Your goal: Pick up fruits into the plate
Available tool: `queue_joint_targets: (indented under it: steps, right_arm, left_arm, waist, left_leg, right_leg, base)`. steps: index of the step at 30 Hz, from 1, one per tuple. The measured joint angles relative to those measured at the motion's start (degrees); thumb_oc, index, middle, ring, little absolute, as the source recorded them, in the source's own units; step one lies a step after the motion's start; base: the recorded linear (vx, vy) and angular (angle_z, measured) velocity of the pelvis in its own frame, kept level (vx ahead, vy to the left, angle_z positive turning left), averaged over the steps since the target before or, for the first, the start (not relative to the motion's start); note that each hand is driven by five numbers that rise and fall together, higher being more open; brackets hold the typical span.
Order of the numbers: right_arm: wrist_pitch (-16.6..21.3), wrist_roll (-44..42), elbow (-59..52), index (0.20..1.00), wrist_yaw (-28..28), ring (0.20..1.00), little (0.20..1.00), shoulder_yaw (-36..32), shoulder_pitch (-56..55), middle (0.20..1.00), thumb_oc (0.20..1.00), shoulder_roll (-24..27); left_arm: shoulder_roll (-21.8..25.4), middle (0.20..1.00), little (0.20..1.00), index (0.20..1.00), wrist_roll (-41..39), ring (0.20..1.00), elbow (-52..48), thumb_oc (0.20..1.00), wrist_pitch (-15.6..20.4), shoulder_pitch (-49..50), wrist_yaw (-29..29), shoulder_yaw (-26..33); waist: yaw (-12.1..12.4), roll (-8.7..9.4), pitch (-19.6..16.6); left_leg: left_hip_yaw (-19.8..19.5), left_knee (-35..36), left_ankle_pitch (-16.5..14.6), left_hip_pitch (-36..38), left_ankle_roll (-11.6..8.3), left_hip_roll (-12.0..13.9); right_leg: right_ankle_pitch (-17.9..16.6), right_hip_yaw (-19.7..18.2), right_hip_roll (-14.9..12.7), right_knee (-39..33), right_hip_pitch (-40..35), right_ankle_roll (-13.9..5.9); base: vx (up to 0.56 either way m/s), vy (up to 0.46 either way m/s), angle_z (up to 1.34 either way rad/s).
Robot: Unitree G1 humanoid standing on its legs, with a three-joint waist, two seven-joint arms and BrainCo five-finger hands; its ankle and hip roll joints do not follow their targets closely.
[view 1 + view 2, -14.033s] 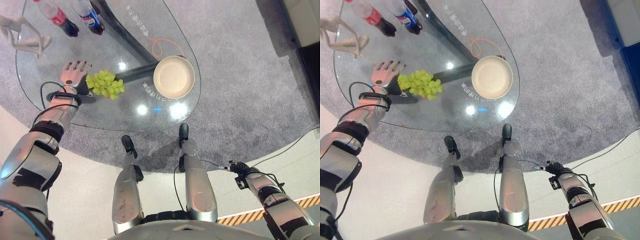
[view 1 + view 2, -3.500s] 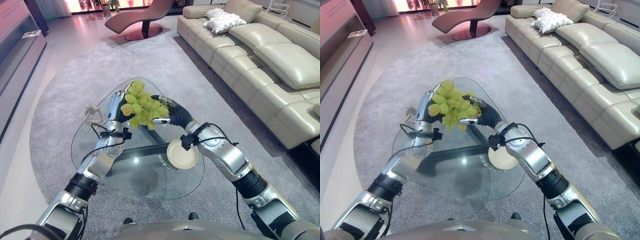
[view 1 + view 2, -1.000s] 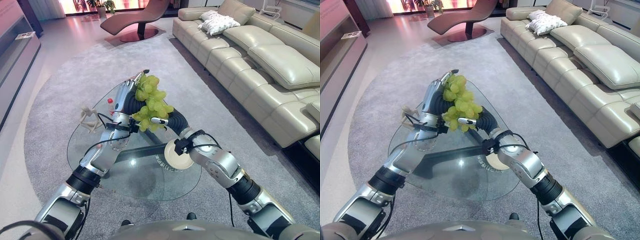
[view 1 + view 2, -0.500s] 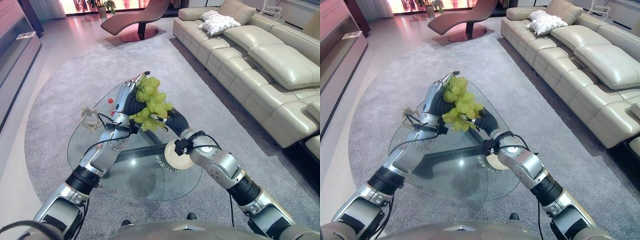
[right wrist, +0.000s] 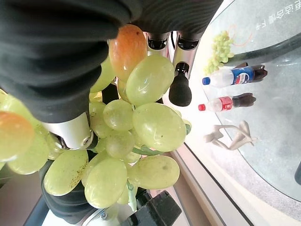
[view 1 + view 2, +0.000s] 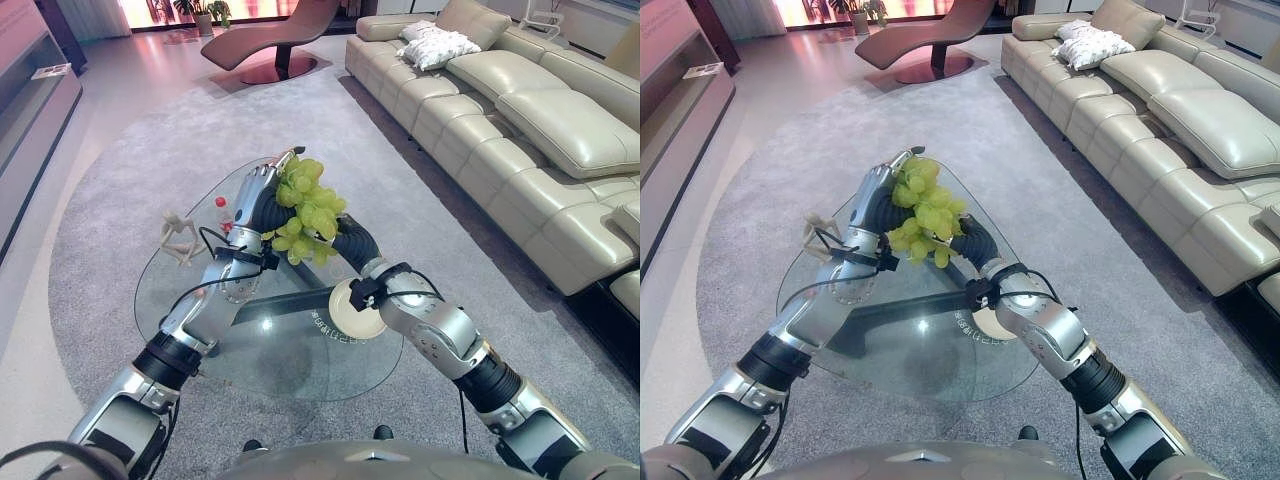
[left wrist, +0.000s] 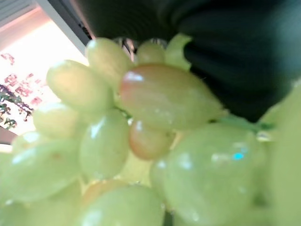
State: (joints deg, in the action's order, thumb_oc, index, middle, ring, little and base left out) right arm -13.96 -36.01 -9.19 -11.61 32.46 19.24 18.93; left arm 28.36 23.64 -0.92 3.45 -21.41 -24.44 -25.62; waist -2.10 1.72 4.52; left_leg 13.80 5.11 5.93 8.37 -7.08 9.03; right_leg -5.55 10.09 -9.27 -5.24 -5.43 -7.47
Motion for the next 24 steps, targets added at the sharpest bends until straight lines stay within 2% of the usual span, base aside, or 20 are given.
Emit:
queue_joint_targets:
  steps: [6, 7, 8, 19, 24]
  right_arm:
    - [0.42, -0.01, 0.0, 0.2, -0.41, 0.2, 0.2, 0.0, 0.0, 0.2, 0.2, -0.01]
    - [0.54, -0.01, 0.0, 0.2, -0.45, 0.2, 0.2, 0.0, 0.0, 0.2, 0.2, -0.01]
    - [0.67, -0.01, 0.0, 0.2, -0.46, 0.2, 0.2, 0.0, 0.0, 0.2, 0.2, 0.0]
    - [0.74, 0.0, 0.0, 0.2, -0.34, 0.2, 0.2, 0.0, -1.25, 0.2, 0.2, 0.1]
    - [0.72, 0.1, 0.0, 0.2, 0.39, 0.2, 0.2, 0.0, -2.98, 0.2, 0.2, 0.71]
  left_arm:
    - [-0.04, 0.2, 0.2, 0.2, -1.24, 0.2, -0.28, 0.2, -0.63, -0.02, 0.42, 0.01]
    - [-0.09, 0.558, 0.558, 0.558, -1.59, 0.558, -0.45, 0.558, -0.86, -0.02, 0.66, 0.01]
    - [-0.15, 1.0, 1.0, 1.0, -2.21, 1.0, -0.52, 1.0, -0.95, -0.03, 0.84, 0.05]
    - [-0.53, 1.0, 1.0, 1.0, -3.31, 1.0, -0.65, 1.0, -3.28, -2.71, 6.22, 0.08]
    - [1.68, 1.0, 1.0, 1.0, -0.71, 1.0, -0.61, 1.0, -3.5, -2.91, 13.06, 0.08]
  waist:
    - [0.0, 0.0, 0.0]
    - [0.01, 0.0, 0.0]
    - [-0.01, 0.0, 0.0]
    - [-0.01, -0.09, -0.03]
    - [-0.08, -0.84, -0.19]
  left_leg:
    - [-0.01, 0.0, 0.0, 0.0, 0.0, 0.0]
    - [0.0, 0.0, 0.0, 0.0, 0.0, 0.0]
    - [0.0, 0.0, 0.0, 0.0, 0.0, 0.0]
    - [-0.03, 0.0, 0.0, -0.01, 0.0, 0.0]
    - [-0.02, 0.01, -0.06, -0.01, 0.08, -0.03]
  right_leg:
    - [0.0, 0.0, 0.0, 0.0, 0.0, 0.0]
    - [0.0, 0.0, 0.0, 0.0, 0.0, 0.0]
    - [0.0, 0.0, 0.0, 0.0, 0.0, 0.0]
    - [0.0, 0.0, 0.0, 0.0, 0.01, 0.0]
    - [0.0, -0.02, -0.03, 0.0, 0.04, 0.0]
  base:
    - [0.0, 0.0, 0.0]
    - [0.0, 0.0, 0.0]
    - [0.0, 0.0, 0.0]
    - [0.0, 0.0, 0.0]
    - [0.01, 0.034, 0.0]
